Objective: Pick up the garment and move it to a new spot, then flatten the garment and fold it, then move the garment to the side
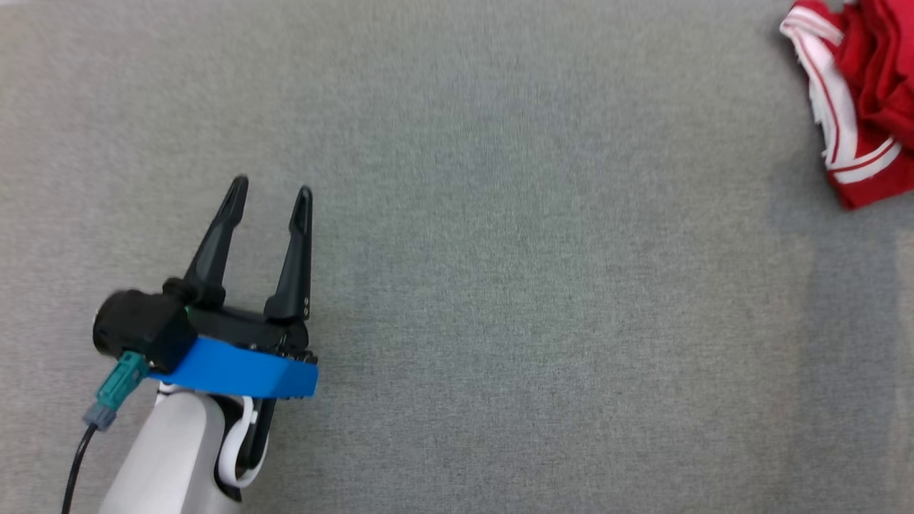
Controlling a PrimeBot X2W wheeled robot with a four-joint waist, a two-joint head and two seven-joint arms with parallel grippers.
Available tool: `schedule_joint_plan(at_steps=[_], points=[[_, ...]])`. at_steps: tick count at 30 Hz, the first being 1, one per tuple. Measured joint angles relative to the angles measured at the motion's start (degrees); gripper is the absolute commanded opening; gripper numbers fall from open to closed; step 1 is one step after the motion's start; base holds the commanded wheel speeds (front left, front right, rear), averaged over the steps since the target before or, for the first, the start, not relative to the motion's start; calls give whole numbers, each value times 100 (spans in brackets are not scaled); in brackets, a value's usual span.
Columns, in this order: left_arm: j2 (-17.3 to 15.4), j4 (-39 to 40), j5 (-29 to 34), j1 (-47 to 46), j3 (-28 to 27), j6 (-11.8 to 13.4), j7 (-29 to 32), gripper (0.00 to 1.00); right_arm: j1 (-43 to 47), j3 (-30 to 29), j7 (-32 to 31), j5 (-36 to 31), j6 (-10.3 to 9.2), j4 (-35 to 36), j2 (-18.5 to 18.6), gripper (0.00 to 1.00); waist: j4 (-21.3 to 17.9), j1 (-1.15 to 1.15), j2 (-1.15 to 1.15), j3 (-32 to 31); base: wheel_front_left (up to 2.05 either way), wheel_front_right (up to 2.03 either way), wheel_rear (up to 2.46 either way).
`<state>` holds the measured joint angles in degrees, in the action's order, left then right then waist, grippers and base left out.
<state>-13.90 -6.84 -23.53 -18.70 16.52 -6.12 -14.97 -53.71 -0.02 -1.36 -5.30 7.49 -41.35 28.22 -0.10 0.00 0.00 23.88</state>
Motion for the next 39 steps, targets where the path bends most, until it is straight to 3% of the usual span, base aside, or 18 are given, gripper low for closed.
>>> schedule_joint_plan(at_steps=[1,7,13,24,39], points=[[0,0,0,0,0,0,0,100,0,0,0,0,0,0,0,100,0,0,0,0,0,0,0],[60,-204,-77,517,-146,81,-2,100,1440,-124,393,797,1,461,-875,100,50,-1,0,-669,0,0,0],[66,-320,-121,1016,-294,158,-2,100,3040,-224,467,1405,0,1692,-1461,100,93,-2,0,-1369,0,0,0],[105,-735,-169,1636,-477,212,-2,100,4712,-602,345,1376,0,3221,-2337,100,144,-2,0,-2138,0,0,0],[115,-907,-160,1744,-547,155,-2,100,5386,-678,235,1363,0,3801,-2520,100,148,0,0,-2307,0,0,0]])
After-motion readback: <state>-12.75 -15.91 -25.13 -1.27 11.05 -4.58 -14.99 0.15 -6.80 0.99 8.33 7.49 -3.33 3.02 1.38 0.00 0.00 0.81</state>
